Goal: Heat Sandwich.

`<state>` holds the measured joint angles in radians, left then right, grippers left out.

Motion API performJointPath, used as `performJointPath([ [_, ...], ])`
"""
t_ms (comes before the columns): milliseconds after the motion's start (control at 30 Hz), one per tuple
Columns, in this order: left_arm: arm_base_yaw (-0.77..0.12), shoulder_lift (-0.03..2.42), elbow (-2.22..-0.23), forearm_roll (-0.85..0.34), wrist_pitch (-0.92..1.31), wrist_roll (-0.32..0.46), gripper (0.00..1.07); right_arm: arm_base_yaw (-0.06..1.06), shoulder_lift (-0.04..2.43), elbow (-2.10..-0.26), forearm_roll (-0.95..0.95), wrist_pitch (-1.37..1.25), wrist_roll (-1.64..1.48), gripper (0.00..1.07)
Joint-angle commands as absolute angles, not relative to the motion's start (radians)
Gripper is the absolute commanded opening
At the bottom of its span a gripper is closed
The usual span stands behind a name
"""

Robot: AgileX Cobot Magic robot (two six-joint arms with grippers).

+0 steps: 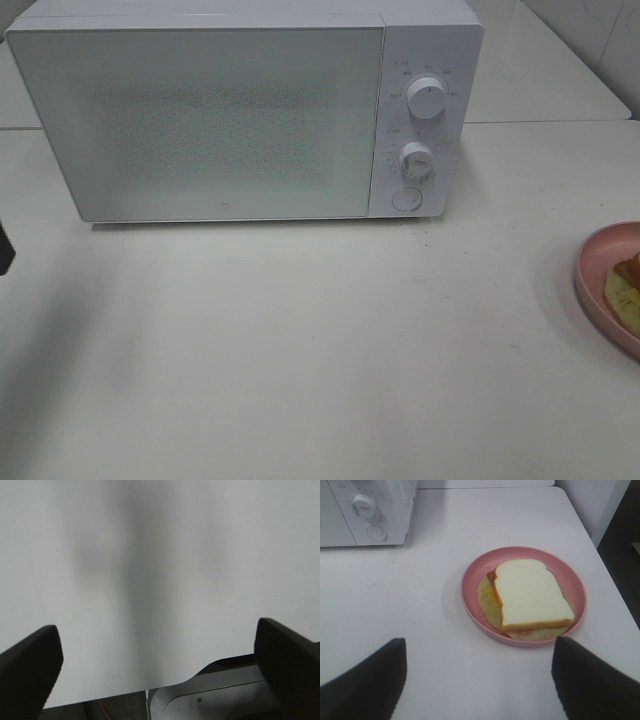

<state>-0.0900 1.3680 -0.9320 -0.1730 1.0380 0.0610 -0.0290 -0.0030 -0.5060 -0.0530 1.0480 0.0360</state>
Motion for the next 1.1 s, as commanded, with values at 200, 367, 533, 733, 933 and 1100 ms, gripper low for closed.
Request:
performJointPath([
  [200, 0.051, 1.266, -0.931, -0.182, 1.128, 0.064, 1.02, -0.035, -0.03, -0.505, -0.047, 1.038, 0.04, 0.76],
  [367, 0.056, 1.178, -0.896, -0.153, 1.146, 0.064, 1.02, -0.035, -0.03, -0.505, -0.047, 1.038, 0.04, 0.76],
  [533, 0.056, 1.055, -0.819, -0.127, 1.147, 0.063, 1.01, -0.035, -0.03, -0.505, -0.047, 1.038, 0.04, 0.76],
  [733, 0.056, 0.864, -0.732, -0.119, 1.139, 0.069, 1.01, -0.035, -0.03, -0.505, -0.047, 1.038, 0.04, 0.76],
  [933, 0.056, 0.708, -0.689, -0.122, 1.114, 0.115, 1.01, -0.035, -0.03, -0.505, -0.047, 1.038, 0.04, 0.76],
  [1100, 0.056, 0.567, -0.657, -0.12, 1.099, 0.117, 1.01, -0.035, -0.03, -0.505, -0.047, 1.038, 0.04, 0.76],
])
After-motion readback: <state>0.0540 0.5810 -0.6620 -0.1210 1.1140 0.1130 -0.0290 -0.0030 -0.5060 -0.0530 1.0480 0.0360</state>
